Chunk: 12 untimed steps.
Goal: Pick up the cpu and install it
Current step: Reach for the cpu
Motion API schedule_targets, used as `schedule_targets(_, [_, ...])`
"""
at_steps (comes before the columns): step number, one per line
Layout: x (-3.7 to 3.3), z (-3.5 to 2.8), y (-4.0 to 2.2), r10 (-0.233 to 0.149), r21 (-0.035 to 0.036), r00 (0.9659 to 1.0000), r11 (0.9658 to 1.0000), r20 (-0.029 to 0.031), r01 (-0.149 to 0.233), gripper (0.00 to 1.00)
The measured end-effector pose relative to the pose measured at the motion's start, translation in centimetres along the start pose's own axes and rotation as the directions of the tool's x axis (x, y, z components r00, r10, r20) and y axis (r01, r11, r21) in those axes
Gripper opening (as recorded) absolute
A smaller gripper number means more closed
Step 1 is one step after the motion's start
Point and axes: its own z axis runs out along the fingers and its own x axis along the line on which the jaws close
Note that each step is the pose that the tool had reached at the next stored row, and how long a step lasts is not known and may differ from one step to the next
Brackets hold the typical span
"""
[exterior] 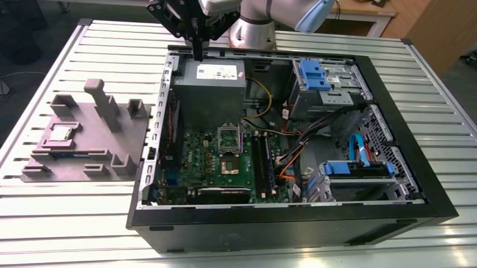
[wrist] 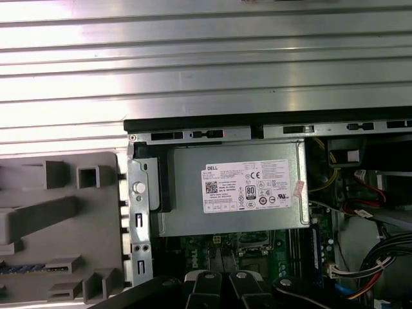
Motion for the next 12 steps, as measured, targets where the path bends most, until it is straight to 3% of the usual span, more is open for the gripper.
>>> schedule_targets(1, [0.39,0.00,-0.03,0.000,0.0000,1.0000,1.0000,0.0000,0.000,0.10])
schedule_targets(12, [0.67,0.00,-0.05,0.000,0.0000,1.0000,1.0000,0.0000,0.000,0.10])
